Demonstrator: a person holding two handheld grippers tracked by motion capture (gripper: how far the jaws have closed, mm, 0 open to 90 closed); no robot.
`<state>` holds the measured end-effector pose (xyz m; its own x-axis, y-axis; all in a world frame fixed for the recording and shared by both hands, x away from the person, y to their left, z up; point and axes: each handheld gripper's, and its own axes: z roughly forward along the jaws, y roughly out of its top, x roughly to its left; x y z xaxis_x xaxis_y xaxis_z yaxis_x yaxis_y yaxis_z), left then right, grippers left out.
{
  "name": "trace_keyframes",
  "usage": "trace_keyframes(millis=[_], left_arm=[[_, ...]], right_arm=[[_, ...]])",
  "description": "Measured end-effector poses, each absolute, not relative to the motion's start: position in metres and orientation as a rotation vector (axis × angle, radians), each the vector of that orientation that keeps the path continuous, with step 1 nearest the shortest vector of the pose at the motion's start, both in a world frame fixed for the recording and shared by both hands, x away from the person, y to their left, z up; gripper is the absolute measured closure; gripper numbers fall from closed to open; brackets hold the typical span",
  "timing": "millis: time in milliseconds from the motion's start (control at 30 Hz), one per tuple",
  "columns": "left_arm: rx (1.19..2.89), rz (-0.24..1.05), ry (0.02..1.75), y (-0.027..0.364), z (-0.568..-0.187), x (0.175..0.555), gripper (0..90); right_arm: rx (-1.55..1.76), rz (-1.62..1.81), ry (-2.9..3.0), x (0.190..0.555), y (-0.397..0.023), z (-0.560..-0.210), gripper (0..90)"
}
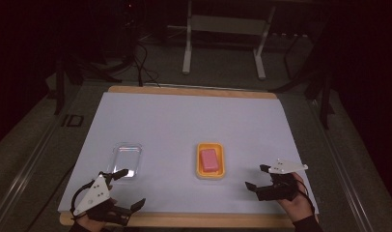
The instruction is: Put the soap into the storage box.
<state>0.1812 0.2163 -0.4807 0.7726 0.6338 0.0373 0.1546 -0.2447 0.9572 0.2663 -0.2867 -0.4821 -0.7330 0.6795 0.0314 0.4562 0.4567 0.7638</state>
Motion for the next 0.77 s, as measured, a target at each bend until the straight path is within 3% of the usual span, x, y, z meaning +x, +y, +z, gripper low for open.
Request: trace_keyframes(millis=[767], left_arm=[[1.793,0.503,0.605,0.2165,-0.4804,0.1804,0.2]], right_arm=[[0.872,1.139,2.384,0.2678,-0.2822,-0.4878,13.4]])
